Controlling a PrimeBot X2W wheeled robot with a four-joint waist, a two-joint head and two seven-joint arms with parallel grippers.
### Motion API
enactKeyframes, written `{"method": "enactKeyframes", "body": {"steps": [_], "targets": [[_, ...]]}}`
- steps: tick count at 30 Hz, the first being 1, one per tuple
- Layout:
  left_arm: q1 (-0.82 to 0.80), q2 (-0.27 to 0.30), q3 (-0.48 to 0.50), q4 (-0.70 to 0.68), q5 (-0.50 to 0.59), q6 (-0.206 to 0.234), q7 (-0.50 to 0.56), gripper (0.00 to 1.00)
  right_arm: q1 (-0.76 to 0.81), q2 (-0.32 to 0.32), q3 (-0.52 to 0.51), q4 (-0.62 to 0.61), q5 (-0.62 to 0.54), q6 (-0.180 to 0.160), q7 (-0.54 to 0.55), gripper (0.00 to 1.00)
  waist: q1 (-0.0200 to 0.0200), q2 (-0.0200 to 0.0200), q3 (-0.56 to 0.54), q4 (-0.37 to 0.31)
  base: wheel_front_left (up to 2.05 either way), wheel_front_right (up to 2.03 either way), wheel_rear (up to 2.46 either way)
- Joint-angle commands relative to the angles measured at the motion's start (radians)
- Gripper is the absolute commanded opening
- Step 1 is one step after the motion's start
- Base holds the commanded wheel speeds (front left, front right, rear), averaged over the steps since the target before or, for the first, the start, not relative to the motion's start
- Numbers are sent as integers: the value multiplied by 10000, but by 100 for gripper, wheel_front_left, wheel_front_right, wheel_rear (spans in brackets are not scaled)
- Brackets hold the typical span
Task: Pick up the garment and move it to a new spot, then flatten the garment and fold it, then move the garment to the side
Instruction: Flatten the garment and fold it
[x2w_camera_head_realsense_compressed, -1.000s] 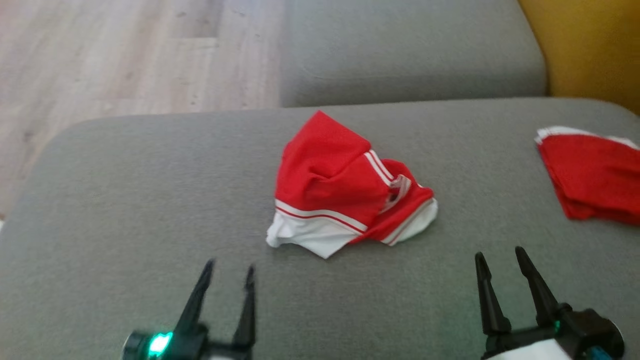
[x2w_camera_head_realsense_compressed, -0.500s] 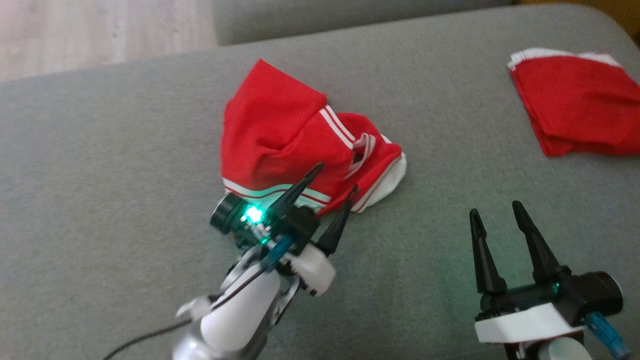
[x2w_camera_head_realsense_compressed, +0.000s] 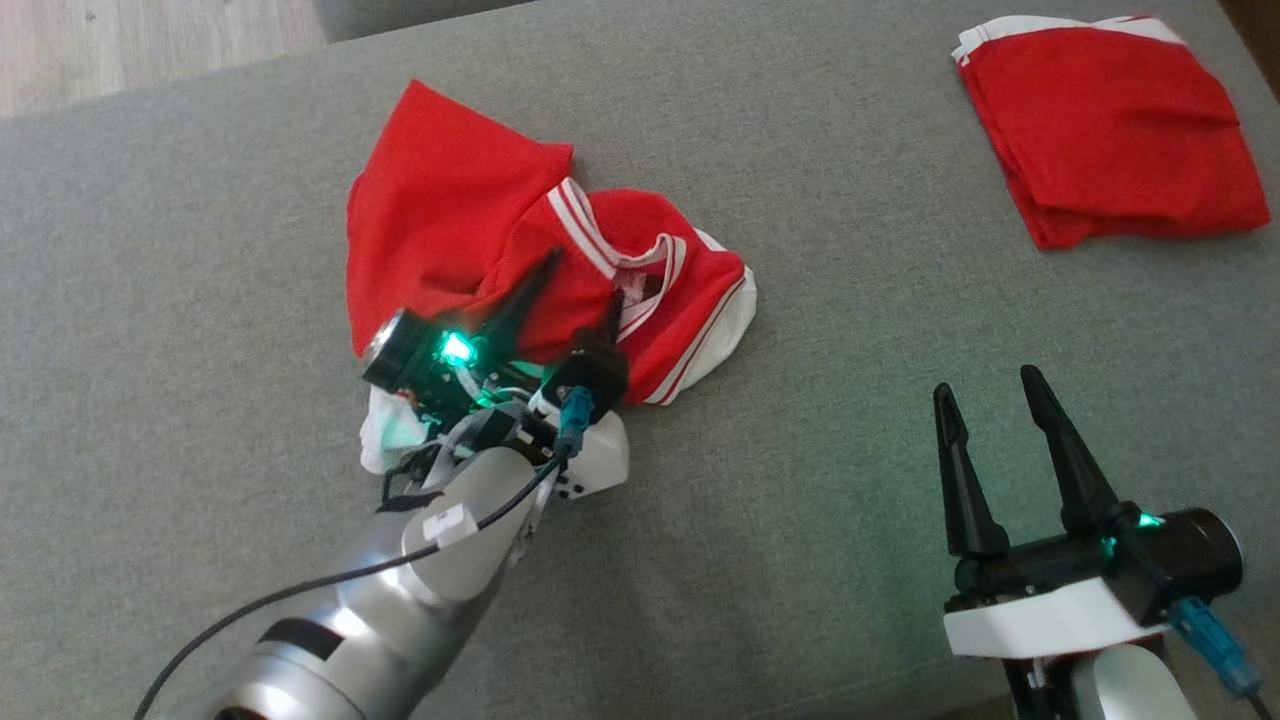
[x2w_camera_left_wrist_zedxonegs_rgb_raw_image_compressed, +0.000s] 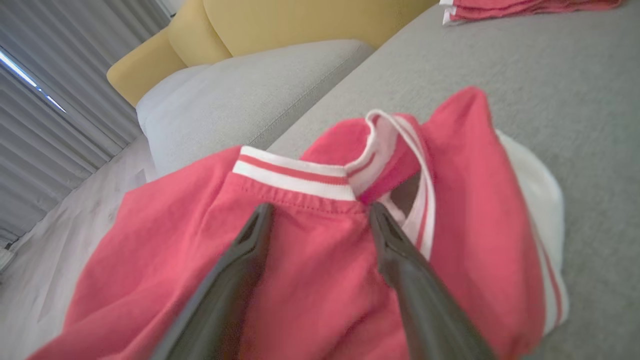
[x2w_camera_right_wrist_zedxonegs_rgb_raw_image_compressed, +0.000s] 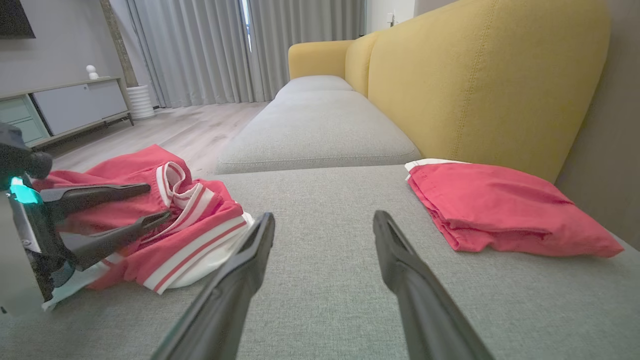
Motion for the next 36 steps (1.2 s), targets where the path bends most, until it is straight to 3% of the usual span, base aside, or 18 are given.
{"method": "enactKeyframes", "body": {"steps": [1, 3, 4, 5, 6, 15, 26, 32, 36], "targets": [[-463, 30, 212, -68, 30, 64, -102, 100, -198, -66, 208, -304, 13, 67, -63, 100, -2, 0, -21, 4, 0, 0, 0], [-544, 30, 198, 282, -93, -21, -161, 100, -192, -66, 247, -287, 30, 67, -63, 100, -2, 0, -57, 22, 0, 0, 0], [-577, 30, 181, 444, -164, -84, -174, 40, -194, -66, 282, -279, 40, 67, -63, 100, -2, 0, -79, 36, 0, 0, 0], [-586, 30, 164, 602, -265, -184, -157, 14, -196, -66, 311, -268, 44, 67, -63, 100, -2, 0, -109, 51, 0, 0, 0], [-579, 30, 146, 777, -383, -313, -82, 0, -202, -66, 332, -255, 44, 67, -63, 100, -2, 0, -134, 60, 0, 0, 0], [-150, 30, 130, 433, -2247, -1712, -907, 0, -110, -66, 364, -137, 50, 67, -63, 100, -2, 0, -701, 19, 0, 0, 0], [-371, 30, -511, -445, -2911, -1755, -1410, 0, 258, -66, 339, -66, 222, 67, -63, 100, -2, 0, -1383, -169, 0, 0, 0], [-777, 30, -806, -2139, -3683, -1910, -1605, 0, 345, -66, 303, -39, 237, 67, -63, 100, -2, 0, -1690, -213, 0, 0, 0], [-1875, 30, -997, -3401, -4188, -2115, -1647, 0, 330, -66, 367, -38, 218, 67, -63, 100, -2, 0, -1816, -244, 0, 0, 0]]}}
